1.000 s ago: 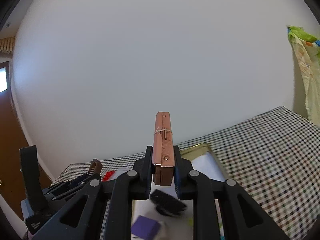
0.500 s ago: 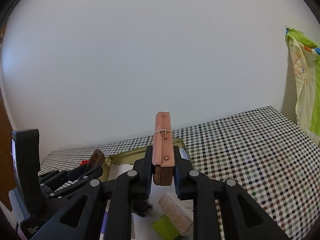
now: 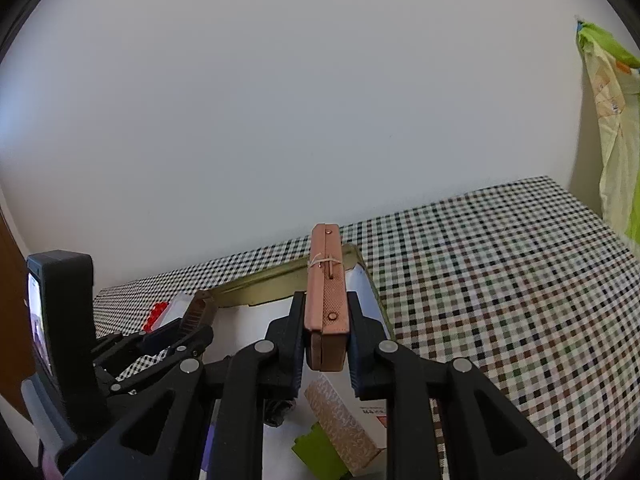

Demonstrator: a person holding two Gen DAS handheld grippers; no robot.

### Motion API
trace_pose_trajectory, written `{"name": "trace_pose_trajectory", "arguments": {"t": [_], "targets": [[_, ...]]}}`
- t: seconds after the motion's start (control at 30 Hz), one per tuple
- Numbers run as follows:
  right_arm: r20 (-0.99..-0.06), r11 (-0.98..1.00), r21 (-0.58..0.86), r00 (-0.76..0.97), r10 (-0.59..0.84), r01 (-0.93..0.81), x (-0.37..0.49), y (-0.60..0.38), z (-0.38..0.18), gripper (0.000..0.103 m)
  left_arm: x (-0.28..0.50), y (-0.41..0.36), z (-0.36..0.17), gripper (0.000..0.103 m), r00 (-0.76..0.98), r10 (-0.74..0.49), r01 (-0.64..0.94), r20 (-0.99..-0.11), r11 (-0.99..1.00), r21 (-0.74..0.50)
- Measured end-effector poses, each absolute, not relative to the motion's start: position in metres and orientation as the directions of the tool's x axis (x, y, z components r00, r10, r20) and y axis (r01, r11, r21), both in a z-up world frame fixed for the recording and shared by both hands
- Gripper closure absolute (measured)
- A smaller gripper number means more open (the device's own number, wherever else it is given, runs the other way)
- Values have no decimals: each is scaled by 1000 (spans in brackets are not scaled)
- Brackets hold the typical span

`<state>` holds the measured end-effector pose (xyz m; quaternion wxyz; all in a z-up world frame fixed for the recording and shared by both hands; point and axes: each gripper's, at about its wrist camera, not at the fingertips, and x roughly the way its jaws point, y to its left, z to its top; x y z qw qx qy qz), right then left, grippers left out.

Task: Organize rigid objects
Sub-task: 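Carry the comb with the left gripper while the right carries the frame into the tray, releasing both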

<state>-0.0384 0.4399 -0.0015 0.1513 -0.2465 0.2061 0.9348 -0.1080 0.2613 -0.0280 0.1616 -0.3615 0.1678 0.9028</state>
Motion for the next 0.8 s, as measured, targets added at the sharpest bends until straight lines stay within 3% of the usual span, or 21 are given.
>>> {"name": "trace_pose_trajectory", "arguments": {"t": [0.4, 0.8], "targets": [[-599, -891, 271, -788, 140, -364, -58, 424, 4, 83, -109, 268, -31, 80, -679, 134, -408, -722, -886, 219], [-660, -875, 351, -751, 21, -333, -72, 432, -9, 83, -116, 279, -38, 80, -643, 88, -427, -761, -866, 261]]}}
